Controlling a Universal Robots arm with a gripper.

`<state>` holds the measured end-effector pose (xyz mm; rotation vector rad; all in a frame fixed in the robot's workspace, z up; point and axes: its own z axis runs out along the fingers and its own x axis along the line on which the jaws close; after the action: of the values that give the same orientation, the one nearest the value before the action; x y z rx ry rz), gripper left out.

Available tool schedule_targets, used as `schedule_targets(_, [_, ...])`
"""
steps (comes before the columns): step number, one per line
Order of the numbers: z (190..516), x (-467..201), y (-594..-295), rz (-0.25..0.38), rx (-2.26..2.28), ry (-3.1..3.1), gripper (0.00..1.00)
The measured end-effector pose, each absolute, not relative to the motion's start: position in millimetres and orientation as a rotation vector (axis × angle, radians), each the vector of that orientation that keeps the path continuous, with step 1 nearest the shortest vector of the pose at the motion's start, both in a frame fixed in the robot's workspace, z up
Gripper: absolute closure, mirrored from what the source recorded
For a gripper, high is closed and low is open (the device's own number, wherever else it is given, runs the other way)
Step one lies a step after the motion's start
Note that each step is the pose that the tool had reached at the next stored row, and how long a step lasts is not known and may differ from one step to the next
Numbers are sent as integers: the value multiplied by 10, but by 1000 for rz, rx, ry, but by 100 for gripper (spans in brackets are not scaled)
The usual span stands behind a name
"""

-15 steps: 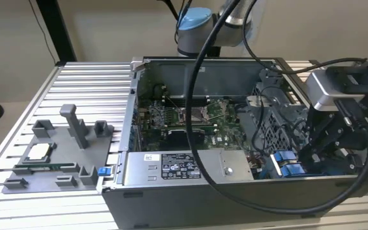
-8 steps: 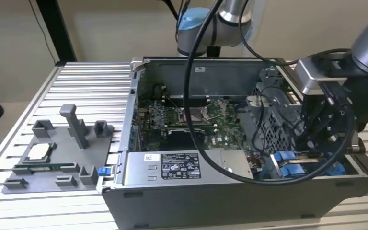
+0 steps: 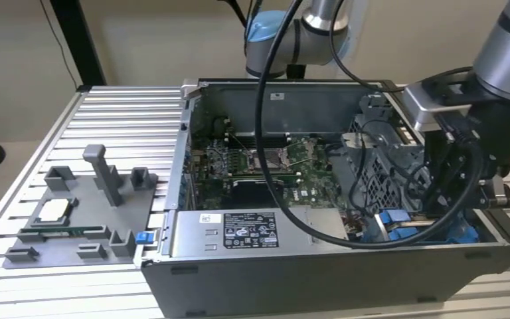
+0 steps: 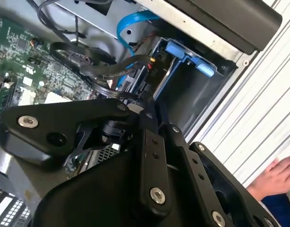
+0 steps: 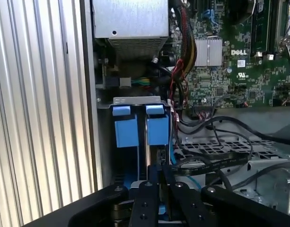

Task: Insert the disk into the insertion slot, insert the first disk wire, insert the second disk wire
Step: 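Insert the second disk wire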

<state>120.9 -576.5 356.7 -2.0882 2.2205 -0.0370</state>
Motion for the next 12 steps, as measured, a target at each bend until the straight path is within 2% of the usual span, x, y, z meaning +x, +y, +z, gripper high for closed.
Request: schedule_targets(12, [3531,1135,-5759,-74,-2072,2199,100])
